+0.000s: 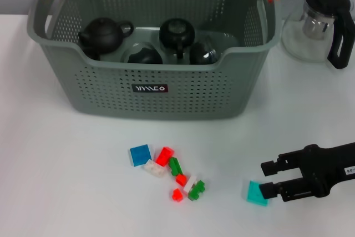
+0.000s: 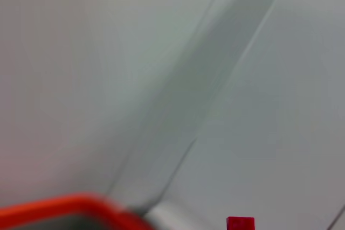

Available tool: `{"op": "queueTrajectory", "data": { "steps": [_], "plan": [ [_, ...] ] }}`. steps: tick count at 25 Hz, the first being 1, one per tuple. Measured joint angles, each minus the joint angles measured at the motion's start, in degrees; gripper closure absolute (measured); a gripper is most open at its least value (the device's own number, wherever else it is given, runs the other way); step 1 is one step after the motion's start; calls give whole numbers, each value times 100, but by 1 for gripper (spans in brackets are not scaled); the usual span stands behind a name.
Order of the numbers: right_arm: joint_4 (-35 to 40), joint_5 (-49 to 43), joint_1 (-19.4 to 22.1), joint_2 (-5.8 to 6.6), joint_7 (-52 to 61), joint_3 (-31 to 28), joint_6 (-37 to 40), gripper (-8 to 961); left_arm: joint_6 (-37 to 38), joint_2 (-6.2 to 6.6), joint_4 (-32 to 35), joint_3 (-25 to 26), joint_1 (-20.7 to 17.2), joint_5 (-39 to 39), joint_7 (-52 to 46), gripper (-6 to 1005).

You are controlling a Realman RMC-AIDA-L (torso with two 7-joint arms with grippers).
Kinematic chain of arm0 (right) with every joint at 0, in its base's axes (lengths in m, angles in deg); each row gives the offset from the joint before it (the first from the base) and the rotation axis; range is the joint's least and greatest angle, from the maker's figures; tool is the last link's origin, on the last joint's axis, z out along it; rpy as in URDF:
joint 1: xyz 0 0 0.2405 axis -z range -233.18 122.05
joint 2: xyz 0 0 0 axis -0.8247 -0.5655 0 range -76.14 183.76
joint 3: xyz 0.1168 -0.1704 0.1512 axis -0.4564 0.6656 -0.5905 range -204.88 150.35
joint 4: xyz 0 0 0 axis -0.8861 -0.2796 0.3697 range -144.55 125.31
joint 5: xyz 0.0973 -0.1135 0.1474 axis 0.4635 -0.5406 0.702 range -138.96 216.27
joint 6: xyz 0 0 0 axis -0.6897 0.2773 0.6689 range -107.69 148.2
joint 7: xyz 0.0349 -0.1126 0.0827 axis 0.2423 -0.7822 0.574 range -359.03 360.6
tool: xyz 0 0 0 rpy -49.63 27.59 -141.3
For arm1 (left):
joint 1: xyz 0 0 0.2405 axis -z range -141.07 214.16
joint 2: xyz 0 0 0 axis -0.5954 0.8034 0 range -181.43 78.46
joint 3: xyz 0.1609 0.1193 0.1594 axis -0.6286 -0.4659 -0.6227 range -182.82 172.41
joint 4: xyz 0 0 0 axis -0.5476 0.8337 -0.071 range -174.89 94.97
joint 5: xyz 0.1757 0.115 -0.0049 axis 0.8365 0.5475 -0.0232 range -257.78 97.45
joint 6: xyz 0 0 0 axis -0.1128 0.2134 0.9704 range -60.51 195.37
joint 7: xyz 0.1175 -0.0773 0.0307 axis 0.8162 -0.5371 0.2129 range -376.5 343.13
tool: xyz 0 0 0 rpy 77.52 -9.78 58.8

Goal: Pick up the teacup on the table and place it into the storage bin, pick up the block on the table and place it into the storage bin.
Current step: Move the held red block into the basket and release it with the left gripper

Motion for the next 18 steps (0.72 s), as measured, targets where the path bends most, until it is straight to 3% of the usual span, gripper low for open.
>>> {"op": "queueTrajectory", "data": {
  "steps": [1, 3, 6, 9, 13, 16, 18],
  "plan": [
    [3, 0, -3, 1, 0, -1, 4, 268, -61, 128, 164, -203, 356, 736, -266, 831],
    [3, 0, -16, 2, 1, 0, 7, 269, -113, 188, 312, -517, 704, 1647, -462, 831],
    [-12, 0, -38, -2, 2, 0, 8, 268, -319, 118, 488, -1272, 1098, 2735, -680, 832],
    [-18, 0, -46, -12, 2, 1, 11, 268, -746, -167, 564, -2059, 1338, 3737, -853, 830],
    [-15, 0, -48, -11, 2, -24, 12, 267, -1457, -820, 518, -2546, 1445, 5089, -1103, 827],
    [-14, 17, -54, -1, -7, -40, -14, 268, -1815, -1114, 526, -2575, 1361, 5443, -1112, 825],
    [-16, 29, -55, 2, -25, -43, -34, 269, -1903, -1189, 624, -2533, 1269, 5450, -1118, 823]
  ]
}}
